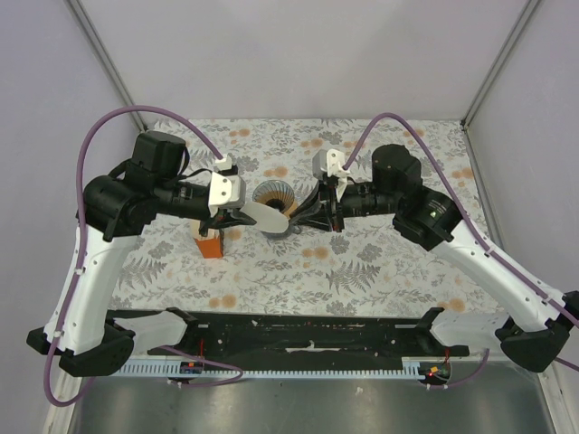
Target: Place the coffee filter in the dripper
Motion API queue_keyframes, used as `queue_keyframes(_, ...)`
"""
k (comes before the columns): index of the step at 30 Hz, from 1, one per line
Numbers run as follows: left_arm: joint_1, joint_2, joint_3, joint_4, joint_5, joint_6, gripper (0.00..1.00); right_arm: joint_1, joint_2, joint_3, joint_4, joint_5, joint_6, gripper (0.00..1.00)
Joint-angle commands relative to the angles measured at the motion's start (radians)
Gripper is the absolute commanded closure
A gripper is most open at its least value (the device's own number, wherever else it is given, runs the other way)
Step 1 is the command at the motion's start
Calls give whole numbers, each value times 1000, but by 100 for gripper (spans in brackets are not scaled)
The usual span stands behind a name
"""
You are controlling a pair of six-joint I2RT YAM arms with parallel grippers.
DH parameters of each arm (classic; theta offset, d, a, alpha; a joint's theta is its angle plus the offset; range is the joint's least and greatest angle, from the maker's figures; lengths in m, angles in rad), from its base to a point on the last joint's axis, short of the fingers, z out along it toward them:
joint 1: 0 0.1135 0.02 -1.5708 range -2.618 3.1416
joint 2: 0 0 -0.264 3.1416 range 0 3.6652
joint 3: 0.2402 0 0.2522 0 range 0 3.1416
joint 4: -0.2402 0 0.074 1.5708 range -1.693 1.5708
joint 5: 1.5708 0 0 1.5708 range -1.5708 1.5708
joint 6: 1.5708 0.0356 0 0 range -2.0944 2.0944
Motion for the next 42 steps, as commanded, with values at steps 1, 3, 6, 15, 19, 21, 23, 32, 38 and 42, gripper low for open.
queue_keyframes(1,-6,-17,8,-37,13,25,98,-1,5,42,39,3,16,80)
queue_keyframes(3,-6,-17,8,-37,13,24,98,-1,5,41,42,0,20,81)
queue_keyframes(6,-7,-15,7,-36,13,24,98,-1,5,39,55,-14,28,80)
queue_keyframes(15,-7,-14,-1,-27,7,18,98,2,7,35,94,-65,53,70)
queue_keyframes(19,-7,-14,-1,-25,-1,15,98,9,7,30,102,-89,54,67)
queue_keyframes(21,-7,-14,0,-27,-8,18,98,13,1,18,101,-91,51,66)
queue_keyframes(23,-9,-17,-1,-27,-11,18,98,12,-8,6,96,-88,45,65)
queue_keyframes(32,-7,-18,-1,-27,-19,21,98,13,-25,-21,55,-77,17,71)
queue_keyframes(38,-7,-18,0,-23,-22,16,98,13,-10,-16,64,-60,34,71)
queue_keyframes(42,-9,-18,-1,-22,-27,18,98,16,-7,-25,78,-65,43,69)
